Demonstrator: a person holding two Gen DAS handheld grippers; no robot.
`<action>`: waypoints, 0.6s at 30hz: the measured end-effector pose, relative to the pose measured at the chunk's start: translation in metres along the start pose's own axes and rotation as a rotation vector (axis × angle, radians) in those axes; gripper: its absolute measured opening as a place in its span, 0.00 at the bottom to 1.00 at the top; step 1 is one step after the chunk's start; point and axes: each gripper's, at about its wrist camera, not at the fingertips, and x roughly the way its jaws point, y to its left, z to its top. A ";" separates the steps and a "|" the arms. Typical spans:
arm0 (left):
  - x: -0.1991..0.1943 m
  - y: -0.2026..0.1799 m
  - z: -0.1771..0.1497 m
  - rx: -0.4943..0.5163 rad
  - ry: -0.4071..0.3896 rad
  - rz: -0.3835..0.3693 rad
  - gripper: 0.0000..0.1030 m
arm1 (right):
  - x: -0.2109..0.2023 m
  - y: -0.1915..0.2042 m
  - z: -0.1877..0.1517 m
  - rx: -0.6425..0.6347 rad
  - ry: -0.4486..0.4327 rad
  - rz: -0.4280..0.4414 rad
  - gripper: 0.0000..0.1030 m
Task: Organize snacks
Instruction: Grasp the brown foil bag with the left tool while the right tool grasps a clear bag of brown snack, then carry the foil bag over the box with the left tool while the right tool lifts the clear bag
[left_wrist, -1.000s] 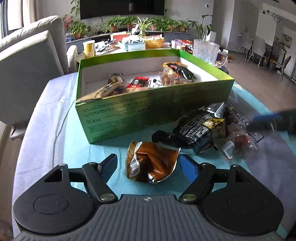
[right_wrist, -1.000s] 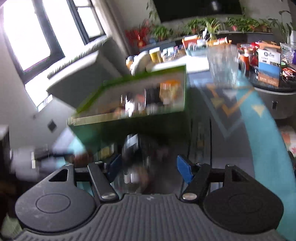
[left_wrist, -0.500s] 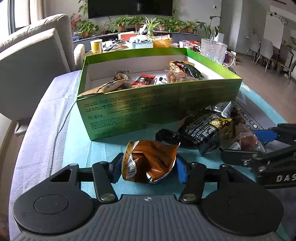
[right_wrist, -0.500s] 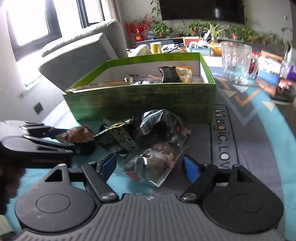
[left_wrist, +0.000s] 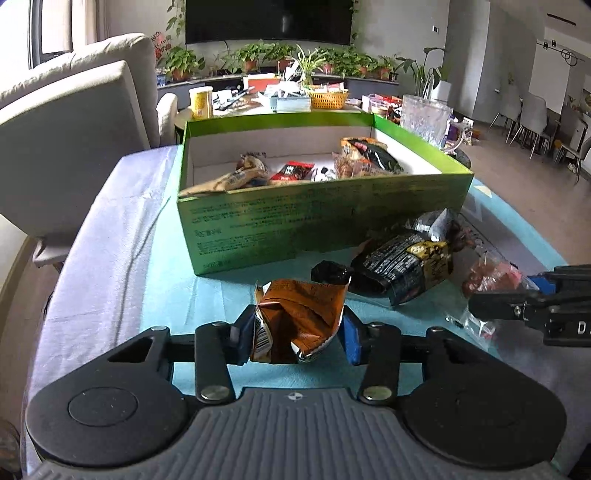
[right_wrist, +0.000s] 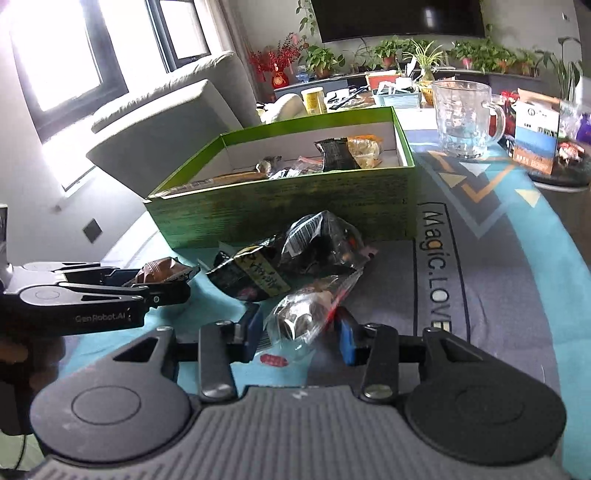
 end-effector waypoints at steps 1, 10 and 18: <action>-0.003 -0.001 0.001 0.000 -0.007 0.003 0.42 | -0.002 0.001 -0.001 -0.007 -0.001 -0.003 0.25; -0.030 -0.006 0.013 0.014 -0.089 0.008 0.42 | -0.013 0.000 -0.002 -0.004 -0.015 0.014 0.24; -0.039 -0.007 0.017 0.011 -0.110 0.028 0.42 | -0.010 -0.007 -0.011 0.060 -0.001 -0.030 0.27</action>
